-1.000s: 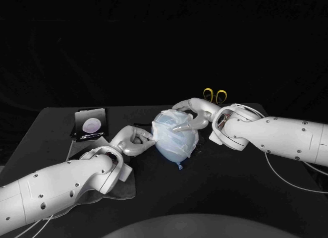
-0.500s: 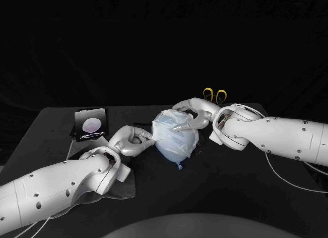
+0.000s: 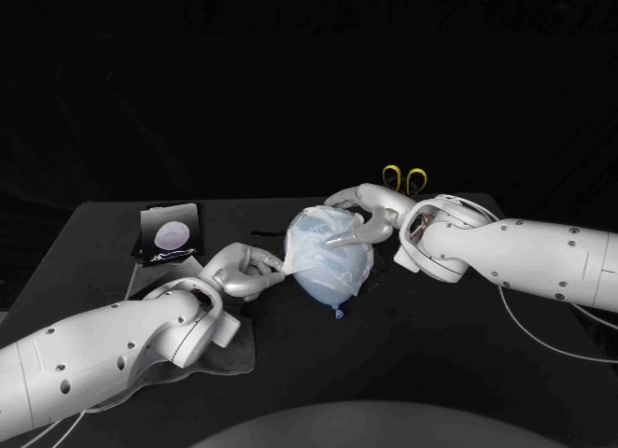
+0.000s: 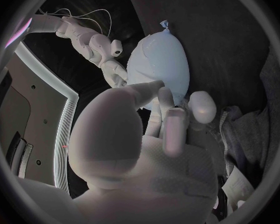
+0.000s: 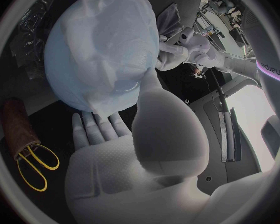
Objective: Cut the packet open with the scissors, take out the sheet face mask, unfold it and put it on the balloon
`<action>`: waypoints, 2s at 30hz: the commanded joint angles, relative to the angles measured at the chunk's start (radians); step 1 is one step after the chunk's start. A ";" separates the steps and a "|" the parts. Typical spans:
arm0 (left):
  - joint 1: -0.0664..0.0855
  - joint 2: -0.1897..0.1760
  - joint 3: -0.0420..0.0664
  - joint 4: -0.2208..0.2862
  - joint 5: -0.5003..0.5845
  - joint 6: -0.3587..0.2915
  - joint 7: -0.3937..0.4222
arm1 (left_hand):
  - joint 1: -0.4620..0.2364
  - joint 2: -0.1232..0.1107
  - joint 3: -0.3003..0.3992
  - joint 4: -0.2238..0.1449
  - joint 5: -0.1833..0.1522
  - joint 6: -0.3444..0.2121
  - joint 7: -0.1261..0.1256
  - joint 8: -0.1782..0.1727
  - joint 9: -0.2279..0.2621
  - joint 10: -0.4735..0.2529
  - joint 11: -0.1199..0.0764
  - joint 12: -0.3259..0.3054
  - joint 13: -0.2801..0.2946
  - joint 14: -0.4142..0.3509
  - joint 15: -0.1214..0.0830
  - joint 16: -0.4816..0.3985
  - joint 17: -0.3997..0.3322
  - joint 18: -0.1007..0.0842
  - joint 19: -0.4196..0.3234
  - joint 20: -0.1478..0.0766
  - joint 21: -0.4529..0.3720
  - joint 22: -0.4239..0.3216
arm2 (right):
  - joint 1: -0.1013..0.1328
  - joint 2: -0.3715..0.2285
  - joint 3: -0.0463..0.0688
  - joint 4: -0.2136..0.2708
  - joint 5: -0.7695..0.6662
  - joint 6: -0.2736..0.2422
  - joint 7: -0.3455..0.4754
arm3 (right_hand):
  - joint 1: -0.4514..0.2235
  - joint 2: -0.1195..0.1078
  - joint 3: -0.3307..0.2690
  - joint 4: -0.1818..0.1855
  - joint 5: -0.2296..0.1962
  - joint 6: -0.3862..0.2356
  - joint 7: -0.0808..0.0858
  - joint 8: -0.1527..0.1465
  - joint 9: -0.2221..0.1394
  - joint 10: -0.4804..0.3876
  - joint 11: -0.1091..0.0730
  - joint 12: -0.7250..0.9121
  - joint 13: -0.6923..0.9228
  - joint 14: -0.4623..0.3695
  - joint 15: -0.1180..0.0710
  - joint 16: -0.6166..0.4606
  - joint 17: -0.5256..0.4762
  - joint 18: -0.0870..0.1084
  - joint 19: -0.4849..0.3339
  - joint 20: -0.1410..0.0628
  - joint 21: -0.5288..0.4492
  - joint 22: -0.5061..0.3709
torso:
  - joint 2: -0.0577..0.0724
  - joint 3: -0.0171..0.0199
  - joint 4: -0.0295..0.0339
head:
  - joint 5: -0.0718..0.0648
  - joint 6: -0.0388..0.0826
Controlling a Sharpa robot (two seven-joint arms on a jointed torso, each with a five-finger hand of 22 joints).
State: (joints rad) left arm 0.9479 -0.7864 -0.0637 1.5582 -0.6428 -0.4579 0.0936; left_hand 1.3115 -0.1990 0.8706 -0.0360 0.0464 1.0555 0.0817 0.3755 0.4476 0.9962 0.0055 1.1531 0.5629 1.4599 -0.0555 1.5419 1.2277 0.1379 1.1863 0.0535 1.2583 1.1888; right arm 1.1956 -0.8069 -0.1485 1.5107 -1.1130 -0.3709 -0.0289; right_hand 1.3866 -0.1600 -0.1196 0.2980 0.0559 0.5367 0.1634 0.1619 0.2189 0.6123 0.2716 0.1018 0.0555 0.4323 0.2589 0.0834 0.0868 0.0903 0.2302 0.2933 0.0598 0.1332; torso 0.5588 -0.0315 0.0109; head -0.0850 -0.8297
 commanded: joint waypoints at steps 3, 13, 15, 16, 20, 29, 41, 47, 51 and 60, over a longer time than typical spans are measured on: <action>-0.001 -0.008 0.001 -0.006 -0.001 0.020 -0.061 | -0.021 -0.003 0.019 -0.008 0.007 0.006 -0.002 0.018 0.108 0.017 -0.009 0.008 0.006 0.007 -0.002 0.006 0.009 -0.020 0.013 -0.001 0.008 0.008 | -0.006 0.001 -0.004 -0.002 -0.013 0.033 -0.012 | 0.001 0.006 0.004 0.000 -0.005 0.000 0.129 -0.002 -0.001 -0.006 -0.003 0.001 0.002 0.001 0.000 0.003 0.000 0.005 0.008 0.000 0.007 0.001 | 0.000 0.0001 0.0001 | -0.001 0.001; -0.001 -0.017 0.000 -0.013 0.014 -0.004 -0.058 | -0.032 -0.005 0.036 -0.017 0.007 0.006 -0.003 0.022 0.114 0.018 -0.010 0.011 0.008 0.009 -0.003 0.007 0.012 -0.022 0.019 -0.002 0.015 0.015 | -0.006 -0.001 -0.004 -0.002 -0.013 0.037 -0.012 | 0.001 0.004 0.003 0.000 -0.005 0.000 0.129 -0.003 -0.001 -0.010 -0.003 -0.001 0.001 0.000 0.000 0.003 -0.001 0.005 0.007 0.000 0.007 0.001 | 0.001 -0.0009 -0.0001 | -0.001 0.000; -0.001 -0.017 0.000 -0.013 0.017 -0.007 -0.055 | -0.033 -0.005 0.038 -0.017 0.007 0.006 -0.003 0.023 0.115 0.018 -0.010 0.011 0.008 0.009 -0.003 0.007 0.012 -0.022 0.019 -0.002 0.016 0.016 | -0.006 -0.001 -0.004 -0.002 -0.013 0.037 -0.012 | 0.001 0.004 0.003 0.000 -0.005 -0.001 0.129 -0.003 -0.002 -0.015 -0.002 -0.002 0.001 -0.001 0.000 0.002 -0.001 0.005 0.007 0.000 0.007 0.001 | 0.001 -0.0007 0.0001 | 0.000 0.000; -0.001 -0.017 0.000 -0.014 0.019 -0.009 -0.053 | -0.034 -0.005 0.038 -0.017 0.007 0.006 -0.003 0.023 0.115 0.017 -0.010 0.011 0.008 0.009 -0.003 0.007 0.013 -0.022 0.019 -0.002 0.016 0.016 | -0.006 -0.001 -0.004 -0.002 -0.013 0.038 -0.012 | 0.001 0.004 0.003 0.000 -0.005 -0.001 0.129 -0.003 -0.002 -0.015 -0.002 -0.002 0.001 -0.001 0.000 0.002 -0.001 0.005 0.007 0.000 0.007 0.001 | 0.001 -0.0007 0.0002 | 0.000 0.000; -0.001 -0.019 0.000 -0.014 0.024 -0.010 -0.048 | -0.036 -0.005 0.042 -0.019 0.007 0.006 -0.004 0.024 0.116 0.016 -0.010 0.010 0.005 0.010 -0.003 0.007 0.015 -0.022 0.020 -0.003 0.016 0.016 | -0.006 -0.001 -0.005 -0.002 -0.012 0.038 -0.012 | 0.001 0.004 0.003 0.000 -0.005 -0.001 0.129 -0.003 -0.002 -0.015 -0.002 -0.002 0.001 -0.001 0.000 0.002 -0.001 0.005 0.007 0.000 0.007 0.001 | 0.000 -0.0006 0.0004 | 0.001 -0.001; -0.001 -0.027 0.000 -0.012 0.021 0.091 -0.072 | -0.042 -0.008 0.048 -0.023 0.007 0.006 -0.004 0.026 0.120 0.016 -0.010 0.011 0.005 0.010 -0.004 0.007 0.014 -0.021 0.017 -0.003 0.015 0.014 | -0.006 -0.001 -0.005 -0.002 -0.012 0.036 -0.012 | 0.002 0.003 0.003 0.000 -0.005 -0.001 0.129 -0.003 -0.002 -0.015 -0.002 -0.003 0.001 -0.004 0.000 0.002 -0.002 0.004 0.007 0.000 0.007 0.001 | 0.000 -0.0003 0.0001 | 0.000 -0.003; -0.001 -0.034 0.000 -0.023 -0.043 0.163 -0.123 | -0.043 -0.010 0.049 -0.025 0.008 0.006 -0.004 0.026 0.121 0.020 -0.010 0.015 0.013 0.007 -0.004 0.006 0.005 -0.021 0.017 -0.003 0.015 0.014 | -0.006 -0.001 -0.005 -0.002 -0.012 0.035 -0.010 | 0.002 0.003 0.003 0.000 -0.005 -0.001 0.129 -0.003 -0.002 -0.015 -0.002 -0.003 0.001 -0.004 0.000 0.002 -0.002 0.004 0.007 0.000 0.007 0.001 | 0.000 -0.0002 0.0003 | -0.002 -0.004; -0.001 -0.031 0.000 -0.028 -0.014 0.137 -0.089 | -0.054 -0.005 0.051 -0.020 0.005 -0.002 -0.001 0.026 0.125 -0.007 -0.007 -0.005 -0.030 0.015 -0.001 0.008 0.031 -0.020 0.009 -0.003 0.010 0.008 | -0.006 0.000 -0.005 -0.003 -0.010 0.035 -0.006 | 0.002 0.002 0.003 0.000 -0.005 -0.002 0.129 -0.003 -0.002 -0.016 -0.002 -0.004 0.001 -0.008 0.001 0.001 -0.002 0.004 0.007 0.000 0.007 0.001 | 0.000 -0.0008 0.0001 | -0.003 0.000; -0.001 -0.023 0.000 -0.031 0.056 0.081 -0.037 | -0.068 0.023 -0.009 0.006 0.004 -0.049 0.008 0.027 0.146 -0.047 0.002 -0.035 -0.075 0.029 0.010 0.012 0.090 -0.013 -0.024 0.006 -0.022 -0.021 | -0.006 0.000 -0.005 -0.002 -0.003 0.032 0.007 | 0.000 -0.014 -0.010 0.001 -0.005 -0.015 0.125 -0.008 -0.008 -0.033 0.003 -0.012 0.000 -0.036 0.005 -0.009 -0.009 0.001 0.005 0.001 0.007 -0.001 | 0.000 -0.0010 -0.0002 | -0.004 0.003; -0.001 -0.016 0.000 -0.031 0.156 0.025 0.040 | -0.079 -0.024 -0.195 0.042 0.006 -0.211 0.062 -0.104 0.085 -0.118 0.060 -0.073 -0.087 -0.066 0.062 -0.019 -0.092 0.022 -0.184 0.048 -0.186 -0.179 | -0.006 -0.010 -0.005 0.010 0.039 0.012 0.071 | -0.008 -0.073 -0.091 0.004 0.000 -0.064 0.100 -0.028 -0.026 -0.073 0.019 -0.029 -0.002 -0.111 0.018 -0.033 -0.025 -0.012 -0.006 0.000 0.005 -0.006 | 0.001 0.0004 -0.0004 | -0.007 0.009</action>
State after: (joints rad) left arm 0.9474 -0.8040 -0.0641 1.5251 -0.5496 -0.3952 0.0732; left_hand 1.2335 -0.2155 0.6801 0.0045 0.0504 0.8511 0.1461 0.2745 0.5351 0.8846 0.0663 1.0820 0.4781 1.3987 0.0054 1.5255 1.1426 0.1448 1.0066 0.1000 1.0761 1.0135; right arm 1.1926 -0.8160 -0.1508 1.5172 -1.0943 -0.3694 0.0020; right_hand 1.3757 -0.2308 -0.2102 0.3020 0.0558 0.4732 0.1591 0.1355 0.1922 0.5423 0.2913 0.0764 0.0545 0.3232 0.2773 0.0522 0.0618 0.0903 0.2302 0.2933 0.0635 0.1283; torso 0.5593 -0.0321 0.0105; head -0.0912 -0.8213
